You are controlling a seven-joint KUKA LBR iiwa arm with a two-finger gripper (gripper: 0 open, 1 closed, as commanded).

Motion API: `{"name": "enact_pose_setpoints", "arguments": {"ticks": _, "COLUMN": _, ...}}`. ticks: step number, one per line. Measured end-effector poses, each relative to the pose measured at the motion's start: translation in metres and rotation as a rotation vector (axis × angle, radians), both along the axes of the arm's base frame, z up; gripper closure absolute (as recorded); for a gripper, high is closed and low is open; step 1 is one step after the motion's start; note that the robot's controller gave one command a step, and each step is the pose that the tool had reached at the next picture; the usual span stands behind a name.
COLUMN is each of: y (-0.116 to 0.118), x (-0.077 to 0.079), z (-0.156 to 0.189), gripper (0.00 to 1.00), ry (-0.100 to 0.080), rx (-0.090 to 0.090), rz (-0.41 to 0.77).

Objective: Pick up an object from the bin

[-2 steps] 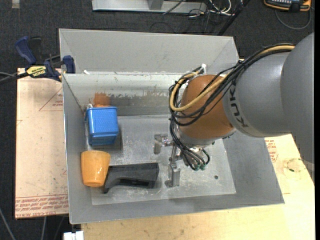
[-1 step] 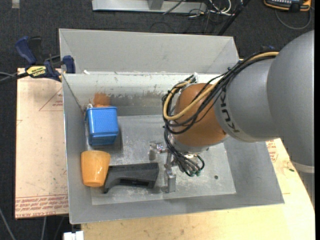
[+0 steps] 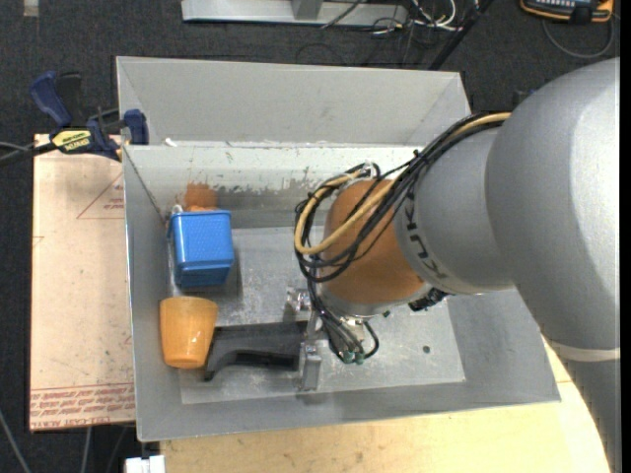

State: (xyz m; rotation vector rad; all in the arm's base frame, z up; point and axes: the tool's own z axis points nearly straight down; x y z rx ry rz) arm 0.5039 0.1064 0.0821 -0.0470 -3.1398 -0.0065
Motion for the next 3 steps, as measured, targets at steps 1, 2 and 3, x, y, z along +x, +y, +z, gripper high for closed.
{"name": "enact_pose_setpoints", "arguments": {"ticks": 1, "y": 0.025, "x": 0.02, "z": -0.011, "gripper": 1.0, "ry": -0.001, "rx": 0.0, "rz": 0.348}}
{"name": "enact_pose_setpoints", "arguments": {"ticks": 2, "y": 0.025, "x": 0.02, "z": -0.011, "gripper": 1.0, "ry": -0.001, "rx": 0.0, "rz": 0.349}}
{"name": "enact_pose_setpoints", "arguments": {"ticks": 3, "y": 0.028, "x": 0.02, "z": 0.097, "gripper": 1.0, "ry": 0.001, "rx": 0.0, "rz": 0.382}}
